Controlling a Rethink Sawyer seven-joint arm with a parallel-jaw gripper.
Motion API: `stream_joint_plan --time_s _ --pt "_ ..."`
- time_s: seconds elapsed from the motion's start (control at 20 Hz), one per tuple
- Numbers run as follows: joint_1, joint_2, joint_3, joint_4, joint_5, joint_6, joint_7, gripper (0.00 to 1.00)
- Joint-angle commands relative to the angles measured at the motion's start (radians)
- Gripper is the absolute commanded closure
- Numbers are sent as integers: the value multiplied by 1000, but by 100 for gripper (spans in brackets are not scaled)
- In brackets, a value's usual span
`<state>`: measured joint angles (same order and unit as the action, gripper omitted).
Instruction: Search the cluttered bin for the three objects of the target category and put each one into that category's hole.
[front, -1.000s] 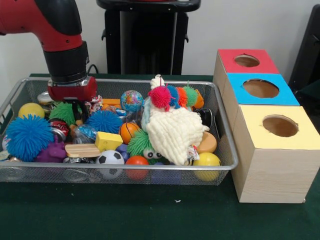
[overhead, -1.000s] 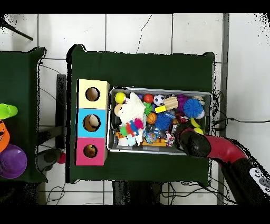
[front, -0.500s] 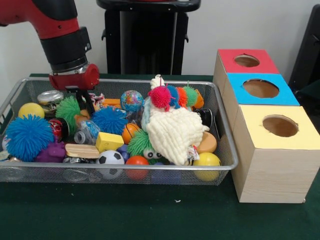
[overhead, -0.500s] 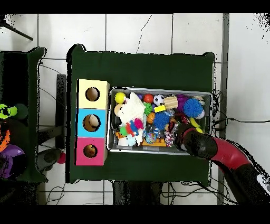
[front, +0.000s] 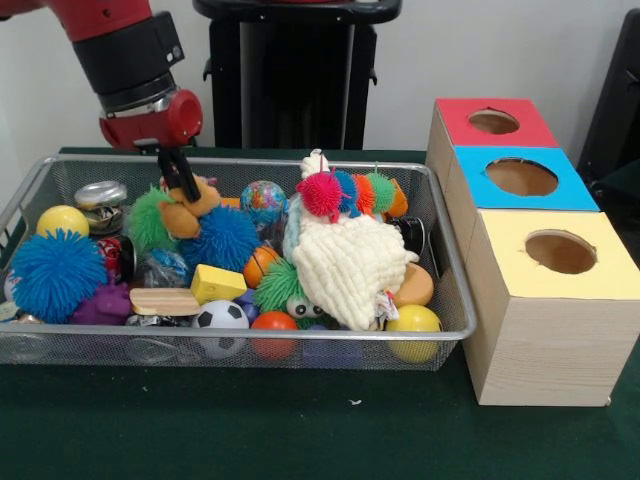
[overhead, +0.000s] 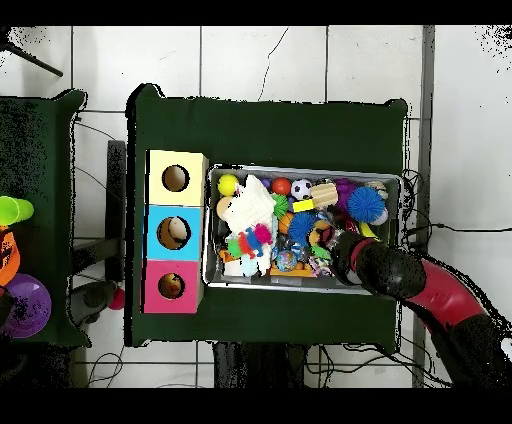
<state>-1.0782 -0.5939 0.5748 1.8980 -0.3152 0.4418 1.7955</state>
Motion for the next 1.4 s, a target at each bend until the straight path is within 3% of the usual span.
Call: stream_joint_plan --time_s 0.05,0.45,1.4 --pt "30 -47 83 38 100 124 48 100" --pt "46 -66 80 52 163 147 71 100" --pt "123 -48 54 76 265 42 130 100"
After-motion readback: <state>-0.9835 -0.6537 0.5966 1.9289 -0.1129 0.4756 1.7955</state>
